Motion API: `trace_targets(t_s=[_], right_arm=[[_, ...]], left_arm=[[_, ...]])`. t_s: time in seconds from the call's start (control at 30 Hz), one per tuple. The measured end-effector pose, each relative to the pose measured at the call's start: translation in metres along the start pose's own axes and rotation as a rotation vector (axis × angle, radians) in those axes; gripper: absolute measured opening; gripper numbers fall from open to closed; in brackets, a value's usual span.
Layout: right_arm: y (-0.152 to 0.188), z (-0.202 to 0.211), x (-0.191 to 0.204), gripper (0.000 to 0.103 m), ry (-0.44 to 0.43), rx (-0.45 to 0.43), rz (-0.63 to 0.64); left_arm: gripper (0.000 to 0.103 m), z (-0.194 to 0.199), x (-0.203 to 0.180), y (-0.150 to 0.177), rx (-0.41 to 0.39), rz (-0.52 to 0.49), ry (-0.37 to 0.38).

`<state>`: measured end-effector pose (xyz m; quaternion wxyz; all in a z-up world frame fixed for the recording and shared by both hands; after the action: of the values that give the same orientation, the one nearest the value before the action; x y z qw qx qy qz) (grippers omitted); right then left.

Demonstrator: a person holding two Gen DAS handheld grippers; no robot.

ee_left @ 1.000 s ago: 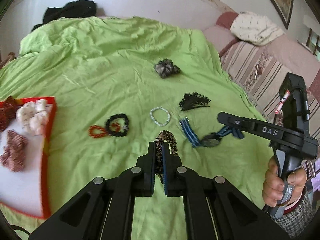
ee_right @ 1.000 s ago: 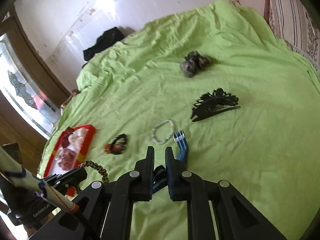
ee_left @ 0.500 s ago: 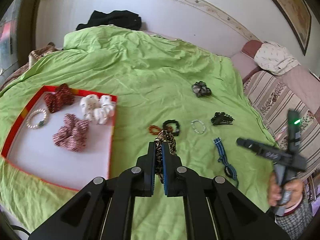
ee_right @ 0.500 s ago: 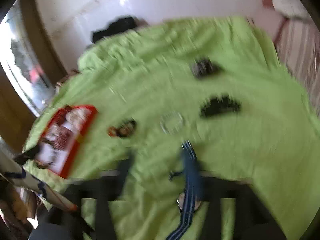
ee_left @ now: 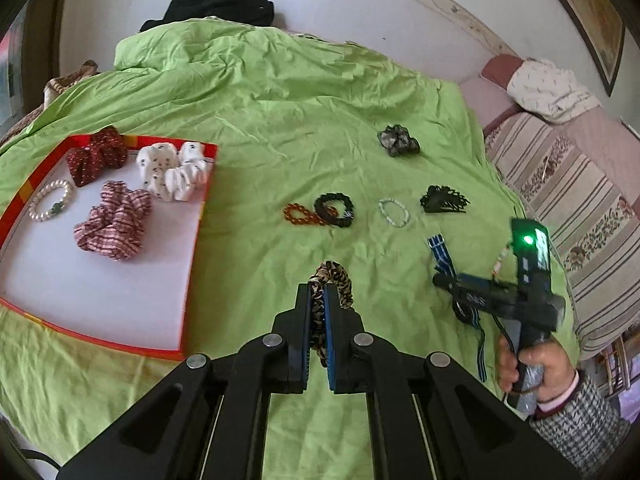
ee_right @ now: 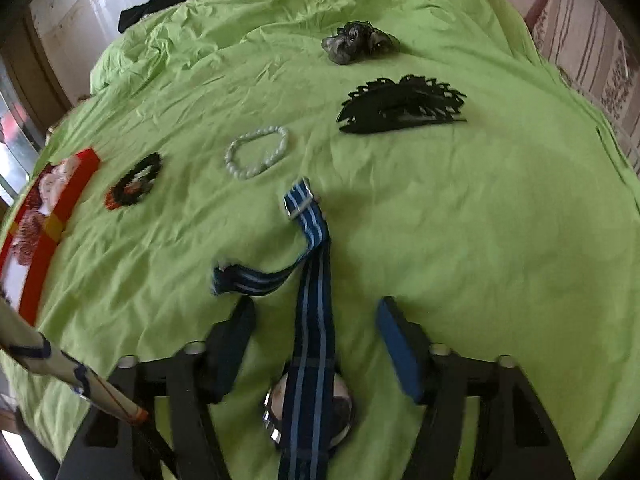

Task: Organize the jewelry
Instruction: 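Carry the leopard bracelet and blue-strapped watch toward the tray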

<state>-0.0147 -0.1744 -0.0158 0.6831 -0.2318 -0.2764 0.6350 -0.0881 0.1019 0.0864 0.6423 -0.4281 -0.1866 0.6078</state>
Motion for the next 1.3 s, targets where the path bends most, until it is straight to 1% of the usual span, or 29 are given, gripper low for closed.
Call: trace_targets(t_s=[0.03,0.07,0.1,0.13,0.23,0.4,0.53,0.7,0.9,1.03,1.17,1.3], right_arm=[[-0.001,-0.001,0.0,0.023,0.003,-0.003,0.007],[-0.002,0.001,0.0,0.017,-0.014,-0.004,-0.003],[-0.003,0.005,-0.001,0.016,-0.019,-0.008,-0.016],[-0.004,0.011,-0.001,0.005,-0.032,-0.02,-0.033],[-0.01,0.037,0.0,0.004,-0.09,-0.068,-0.078],[-0.027,0.094,0.02,0.002,-0.161,-0.173,-0.043],[-0.041,0.132,0.042,0.002,-0.214,-0.245,-0.012],[-0.057,0.16,0.079,0.002,-0.275,-0.3,0.033],[-0.071,0.179,0.122,0.002,-0.341,-0.317,0.072],[-0.084,0.189,0.164,0.002,-0.383,-0.33,0.118],[-0.091,0.195,0.212,0.002,-0.44,-0.328,0.162],[-0.092,0.194,0.265,0.002,-0.502,-0.311,0.214]], left_arm=[[0.006,-0.002,-0.005,0.002,0.001,-0.012,0.004],[0.006,-0.005,-0.008,0.004,0.006,-0.02,0.005],[0.006,-0.008,-0.011,0.006,0.014,-0.029,0.004],[0.006,-0.011,-0.014,0.009,0.022,-0.032,0.003],[0.006,-0.013,-0.018,0.012,0.031,-0.028,0.01],[0.006,0.005,-0.018,0.002,-0.012,-0.028,0.006],[0.006,0.027,-0.009,-0.008,-0.05,-0.016,-0.019],[0.006,0.057,0.017,-0.027,-0.109,0.004,-0.076],[0.006,0.083,0.064,-0.046,-0.166,0.008,-0.176],[0.006,0.094,0.104,-0.056,-0.186,-0.001,-0.257],[0.006,0.096,0.149,-0.063,-0.181,0.011,-0.326],[0.006,0.091,0.188,-0.061,-0.159,0.036,-0.372]])
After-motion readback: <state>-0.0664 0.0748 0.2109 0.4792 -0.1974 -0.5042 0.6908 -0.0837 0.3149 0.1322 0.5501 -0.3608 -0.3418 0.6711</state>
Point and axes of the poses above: each gripper's, at about its wrist camera, not at the fingertips, and z roughly against the way its jaws point, x to its left, y to its underside, the point moved 3 cm from there along -z, roughly the way its jaws point, and after that the axes turned 11 degrees about -x, right-handed, at the moved point
